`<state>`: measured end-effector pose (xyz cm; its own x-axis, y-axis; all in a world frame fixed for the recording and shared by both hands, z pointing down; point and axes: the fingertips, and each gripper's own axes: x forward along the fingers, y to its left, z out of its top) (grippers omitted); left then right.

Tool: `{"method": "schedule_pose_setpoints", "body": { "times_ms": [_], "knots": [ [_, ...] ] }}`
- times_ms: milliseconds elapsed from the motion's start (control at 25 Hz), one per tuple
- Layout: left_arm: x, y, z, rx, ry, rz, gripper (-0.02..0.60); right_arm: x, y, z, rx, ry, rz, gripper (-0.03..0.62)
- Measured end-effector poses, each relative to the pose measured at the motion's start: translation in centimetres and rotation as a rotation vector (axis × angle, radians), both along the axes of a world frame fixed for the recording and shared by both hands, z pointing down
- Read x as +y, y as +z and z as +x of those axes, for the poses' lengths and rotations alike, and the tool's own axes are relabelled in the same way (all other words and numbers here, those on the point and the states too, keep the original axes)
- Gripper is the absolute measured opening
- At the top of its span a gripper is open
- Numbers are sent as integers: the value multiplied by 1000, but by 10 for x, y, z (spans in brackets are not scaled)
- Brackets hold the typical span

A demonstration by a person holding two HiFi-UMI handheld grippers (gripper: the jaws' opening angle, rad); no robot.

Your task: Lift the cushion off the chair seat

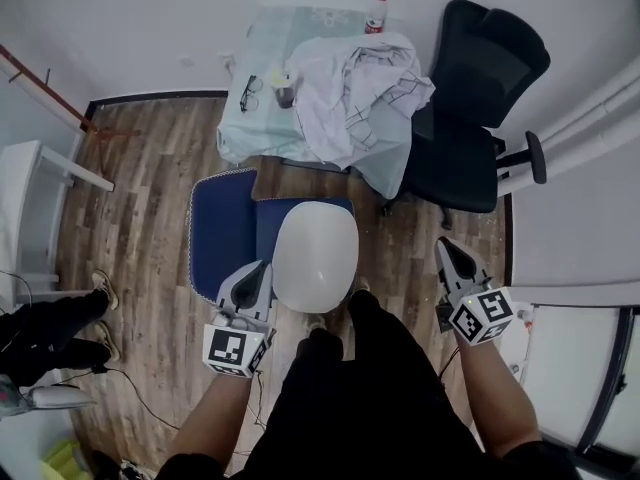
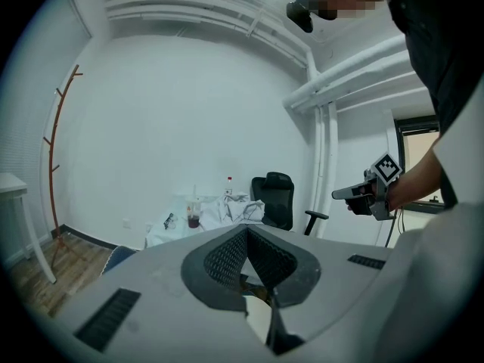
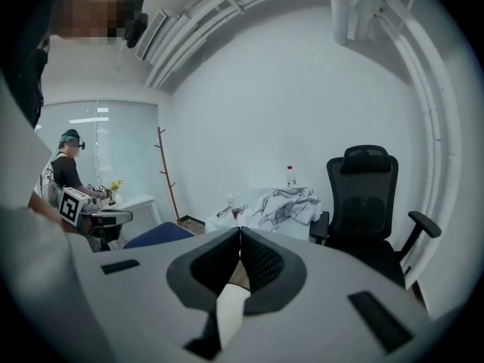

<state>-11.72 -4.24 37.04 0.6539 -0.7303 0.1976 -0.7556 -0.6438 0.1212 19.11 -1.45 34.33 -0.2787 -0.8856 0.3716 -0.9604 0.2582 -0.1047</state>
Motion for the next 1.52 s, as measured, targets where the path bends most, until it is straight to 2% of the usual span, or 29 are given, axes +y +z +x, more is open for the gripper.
{"method": "schedule_pose_setpoints", "body": {
  "times_ms": [160,320,520,720,960,1160,1360,1520],
  "knots": [
    [-10,15,-6,-7,-65,-23,3,-29,17,-19,-22,-68,6,9],
    [-28,28,-4,-36,-129,-45,3,-53,50,-36,-56,-167,-29,9],
    [-46,59,-1,-60,-200,-88,3,-84,100,-41,-80,-237,-63,9],
    [-53,99,8,-70,-213,-127,3,-106,151,-30,-105,-229,-87,9],
    [-56,160,12,-129,-213,-163,3,-128,209,-24,-111,-233,-119,10],
    [-76,194,22,-122,-227,-159,3,-144,252,-24,-134,-231,-145,9],
    [-78,222,34,-133,-191,-152,3,-143,286,-31,-139,-250,-192,9],
    [-85,246,39,-99,-219,-176,3,-144,308,-29,-110,-291,-222,10]
  ]
}}
